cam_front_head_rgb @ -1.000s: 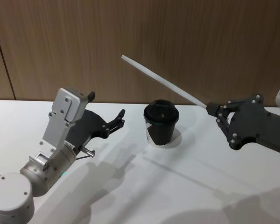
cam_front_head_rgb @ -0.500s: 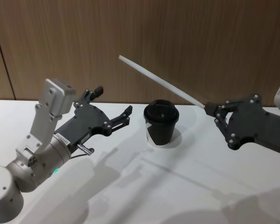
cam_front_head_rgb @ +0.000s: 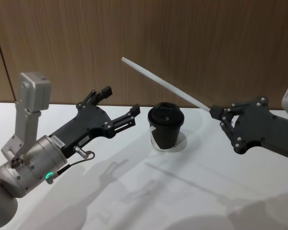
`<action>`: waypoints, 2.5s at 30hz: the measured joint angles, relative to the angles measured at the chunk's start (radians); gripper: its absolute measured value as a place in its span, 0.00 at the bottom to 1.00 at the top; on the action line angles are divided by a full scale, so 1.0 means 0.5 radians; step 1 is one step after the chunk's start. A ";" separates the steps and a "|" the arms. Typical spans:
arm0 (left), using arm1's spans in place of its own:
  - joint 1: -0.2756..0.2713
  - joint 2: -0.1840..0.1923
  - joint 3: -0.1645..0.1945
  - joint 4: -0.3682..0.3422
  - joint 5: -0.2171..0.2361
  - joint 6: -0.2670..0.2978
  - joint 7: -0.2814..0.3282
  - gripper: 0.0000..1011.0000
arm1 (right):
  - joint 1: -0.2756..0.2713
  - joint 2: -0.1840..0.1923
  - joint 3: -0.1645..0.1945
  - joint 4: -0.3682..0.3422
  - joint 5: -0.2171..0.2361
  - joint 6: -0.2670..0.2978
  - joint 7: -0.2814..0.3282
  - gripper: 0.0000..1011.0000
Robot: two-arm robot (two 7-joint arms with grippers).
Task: Pick up the straw with one hand, pass it to the other hand, and insert it into the cup.
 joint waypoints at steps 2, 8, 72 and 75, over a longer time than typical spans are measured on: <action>0.004 -0.008 -0.012 0.007 -0.072 0.005 -0.046 0.99 | 0.000 0.000 -0.001 0.000 0.000 0.000 0.000 0.00; 0.009 -0.048 -0.033 0.049 -0.258 0.019 -0.158 0.99 | 0.001 0.000 -0.001 0.000 0.000 0.000 0.000 0.00; -0.290 -0.429 0.118 0.605 -0.980 -0.069 -0.830 0.99 | 0.002 0.000 -0.001 0.000 0.000 0.000 0.000 0.00; -0.304 -0.433 0.125 0.617 -0.983 -0.073 -0.831 0.99 | 0.002 0.000 -0.001 0.000 0.000 0.000 0.000 0.00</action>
